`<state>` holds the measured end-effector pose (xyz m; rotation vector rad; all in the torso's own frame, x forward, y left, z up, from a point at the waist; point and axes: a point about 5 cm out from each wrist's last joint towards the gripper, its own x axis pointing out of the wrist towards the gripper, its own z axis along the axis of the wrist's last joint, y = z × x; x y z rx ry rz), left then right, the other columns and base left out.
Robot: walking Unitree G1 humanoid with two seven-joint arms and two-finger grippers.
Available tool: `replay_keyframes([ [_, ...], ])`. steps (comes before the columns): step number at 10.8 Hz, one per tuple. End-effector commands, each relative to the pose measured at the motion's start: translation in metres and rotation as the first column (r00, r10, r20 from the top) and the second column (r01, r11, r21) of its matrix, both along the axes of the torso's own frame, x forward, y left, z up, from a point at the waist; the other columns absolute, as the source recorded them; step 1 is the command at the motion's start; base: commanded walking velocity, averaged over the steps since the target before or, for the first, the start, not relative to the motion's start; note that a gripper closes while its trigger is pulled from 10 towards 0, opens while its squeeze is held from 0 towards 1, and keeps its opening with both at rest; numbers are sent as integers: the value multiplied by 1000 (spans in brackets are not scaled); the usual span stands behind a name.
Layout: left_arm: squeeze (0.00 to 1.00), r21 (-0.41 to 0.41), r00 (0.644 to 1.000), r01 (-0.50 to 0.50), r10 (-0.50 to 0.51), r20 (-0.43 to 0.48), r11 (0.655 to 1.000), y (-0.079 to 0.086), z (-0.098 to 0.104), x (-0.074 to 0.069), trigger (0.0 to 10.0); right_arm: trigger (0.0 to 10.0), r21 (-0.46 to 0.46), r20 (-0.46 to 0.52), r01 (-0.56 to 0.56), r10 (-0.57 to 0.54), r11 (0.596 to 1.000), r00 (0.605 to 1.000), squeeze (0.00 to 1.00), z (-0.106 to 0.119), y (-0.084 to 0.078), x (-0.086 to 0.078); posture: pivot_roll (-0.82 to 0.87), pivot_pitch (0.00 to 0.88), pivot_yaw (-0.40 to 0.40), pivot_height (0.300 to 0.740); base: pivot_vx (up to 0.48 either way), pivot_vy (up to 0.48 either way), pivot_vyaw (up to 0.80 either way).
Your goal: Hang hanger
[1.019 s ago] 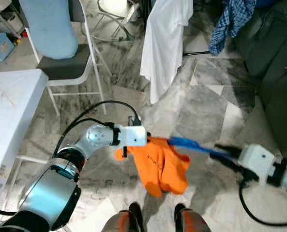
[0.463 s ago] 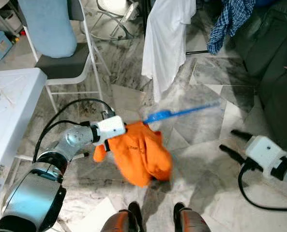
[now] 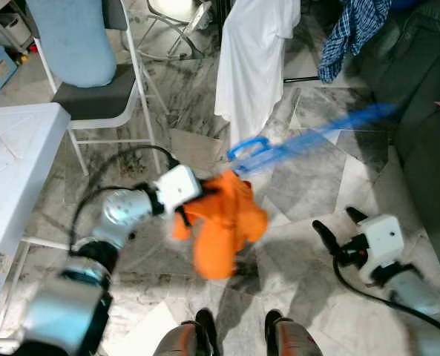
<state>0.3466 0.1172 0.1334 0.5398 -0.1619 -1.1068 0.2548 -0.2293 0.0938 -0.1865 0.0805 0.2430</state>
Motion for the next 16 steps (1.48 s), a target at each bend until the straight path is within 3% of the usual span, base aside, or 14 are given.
replay_keyframes([
  [1, 0, -18, 998, 66, -66, -3, 998, -3, -2, -6, 0, 10000, 95, -33, 61, -58, 994, 998, 0, -7, -3, 0, -259, 250, 135, 740, 0, 0, 0],
  [2, 0, -11, 992, 126, -126, 17, 992, -12, -1, -10, 0, 10000, 144, -43, 116, -111, 983, 993, 1000, -9, -7, 2, -260, 249, 133, 740, 0, 0, 0],
  [3, 0, 15, 982, 185, -186, 42, 983, -17, 2, -13, 0, 10000, 194, -51, 149, -142, 970, 989, 1000, -9, -10, 4, -260, 249, 132, 740, 0, 0, 0],
  [4, 0, 49, 964, 253, -256, 70, 966, -21, 8, -15, 0, 10000, 214, -58, 146, -137, 966, 989, 784, -8, -12, 5, -259, 249, 133, 740, 0, 0, 0],
  [5, 0, 65, 954, 281, -286, 90, 958, -24, 14, -14, 0, 10000, 226, -67, 139, -127, 964, 990, 255, -9, -12, 5, -257, 251, 135, 740, 0, 0, 0],
  [6, 0, 75, 944, 302, -309, 118, 950, -29, 20, -13, 0, 10000, 225, -77, 136, -122, 965, 990, 0, -12, -10, 5, -258, 251, 139, 740, 0, 0, 0],
  [9, 0, 121, 911, 375, -389, 139, 919, -42, 20, -17, 0, 10000, 225, -97, 93, -72, 970, 993, 0, -14, -6, 8, -256, 254, 148, 740, 0, 0, 0],
  [12, 0, 105, 873, 421, -434, 223, 901, -61, 33, -19, 0, 10000, 248, -117, -2, 32, 969, 993, 0, -11, -4, 12, -258, 259, 151, 740, 0, 0, 0],
  [16, 0, 75, 865, 419, -423, 270, 905, -69, 39, -20, 0, 10000, 317, -138, -178, 231, 932, 963, 0, -16, 21, -4, -260, 265, 150, 740, 0, 0, 0],
])
